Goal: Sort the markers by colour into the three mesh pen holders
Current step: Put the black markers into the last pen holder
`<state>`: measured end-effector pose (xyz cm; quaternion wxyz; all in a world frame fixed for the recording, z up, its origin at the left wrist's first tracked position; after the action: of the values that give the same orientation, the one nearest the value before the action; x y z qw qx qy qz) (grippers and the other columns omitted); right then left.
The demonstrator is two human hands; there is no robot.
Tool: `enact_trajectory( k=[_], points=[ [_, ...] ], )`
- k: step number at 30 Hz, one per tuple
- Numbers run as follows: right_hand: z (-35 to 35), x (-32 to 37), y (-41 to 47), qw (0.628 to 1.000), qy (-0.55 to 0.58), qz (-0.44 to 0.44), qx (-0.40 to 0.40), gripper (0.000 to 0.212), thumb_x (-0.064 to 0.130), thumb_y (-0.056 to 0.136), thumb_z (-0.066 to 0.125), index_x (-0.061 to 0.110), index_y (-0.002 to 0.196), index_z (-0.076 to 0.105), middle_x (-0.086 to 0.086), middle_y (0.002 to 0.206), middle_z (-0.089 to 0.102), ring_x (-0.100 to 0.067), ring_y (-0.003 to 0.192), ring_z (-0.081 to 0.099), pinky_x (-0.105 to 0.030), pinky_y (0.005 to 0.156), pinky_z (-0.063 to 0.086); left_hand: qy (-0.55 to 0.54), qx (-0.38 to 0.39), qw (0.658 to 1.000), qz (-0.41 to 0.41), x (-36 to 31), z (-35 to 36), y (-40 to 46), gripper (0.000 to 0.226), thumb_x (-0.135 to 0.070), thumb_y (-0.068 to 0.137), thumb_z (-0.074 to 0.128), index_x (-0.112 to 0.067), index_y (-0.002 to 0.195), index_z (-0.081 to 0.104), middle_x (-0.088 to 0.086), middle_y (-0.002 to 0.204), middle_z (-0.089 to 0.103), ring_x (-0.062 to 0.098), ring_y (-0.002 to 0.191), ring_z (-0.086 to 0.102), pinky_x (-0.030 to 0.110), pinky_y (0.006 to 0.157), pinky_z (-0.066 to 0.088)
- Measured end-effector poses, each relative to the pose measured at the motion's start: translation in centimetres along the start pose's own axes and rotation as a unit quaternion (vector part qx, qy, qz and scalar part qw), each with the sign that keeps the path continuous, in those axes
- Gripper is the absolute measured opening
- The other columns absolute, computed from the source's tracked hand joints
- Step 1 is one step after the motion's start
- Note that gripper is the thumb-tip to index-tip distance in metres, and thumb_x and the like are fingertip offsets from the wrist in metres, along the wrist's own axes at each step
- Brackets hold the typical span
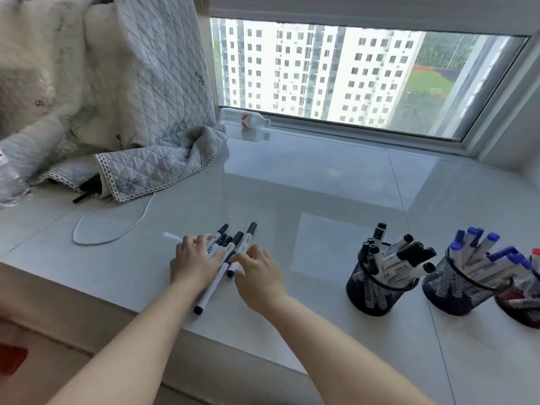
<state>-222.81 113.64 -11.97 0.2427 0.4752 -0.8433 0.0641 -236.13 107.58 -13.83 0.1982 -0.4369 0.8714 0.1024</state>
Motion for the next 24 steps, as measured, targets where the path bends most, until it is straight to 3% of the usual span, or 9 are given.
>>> enact_trajectory(
  k=[5,17,20,24],
  points=[
    [1.2,-0.9,0.5,0.999,-0.027,0.022,0.024,0.034,0.024,0.094,0.039,0.016,0.126,0.047,-0.008,0.123,0.048,-0.028,0.109,0.043,-0.035,0.093,0.036,0.021,0.016,1.0,0.0,0.6,0.6,0.3,0.056,-0.053,0.09,0.04,-0.023,0.137,0.035,0.01,0.136,0.033,0.03,0.126,0.031,0.041,0.101,0.033],
    [1.7,1.3,-2.1,0.996,0.059,0.061,-0.024,0.026,0.033,0.094,0.038,0.012,0.091,0.052,-0.004,0.096,0.057,-0.024,0.089,0.052,-0.029,0.068,0.032,0.016,0.031,0.999,-0.015,2.4,0.4,0.4,0.058,-0.052,0.092,0.037,-0.021,0.141,0.028,0.012,0.14,0.029,0.032,0.128,0.028,0.04,0.104,0.029],
    [2.0,0.8,-1.2,0.989,0.071,0.128,-0.003,0.031,0.041,0.094,0.036,0.014,0.096,0.053,-0.004,0.101,0.058,-0.025,0.093,0.055,-0.031,0.07,0.034,0.019,0.026,0.999,-0.024,2.8,0.2,-0.2,0.056,-0.05,0.093,0.036,-0.021,0.141,0.029,0.013,0.14,0.03,0.031,0.127,0.029,0.04,0.103,0.03],
    [2.8,0.0,0.6,0.976,0.037,0.212,0.041,0.054,0.052,0.091,0.036,0.012,0.126,0.041,-0.009,0.123,0.054,-0.03,0.109,0.054,-0.033,0.077,0.037,0.015,0.004,0.999,-0.035,3.0,0.1,-1.4,0.056,-0.045,0.092,0.04,-0.02,0.14,0.027,0.013,0.139,0.031,0.031,0.125,0.031,0.04,0.1,0.032]
  ],
)
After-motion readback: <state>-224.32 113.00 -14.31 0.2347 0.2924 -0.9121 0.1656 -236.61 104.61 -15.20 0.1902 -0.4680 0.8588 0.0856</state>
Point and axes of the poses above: each hand's wrist, its own y-axis towards the middle knuckle, its own z-axis out of the palm, x = y × z, the point moved 7 cm from there along y, towards the middle knuckle
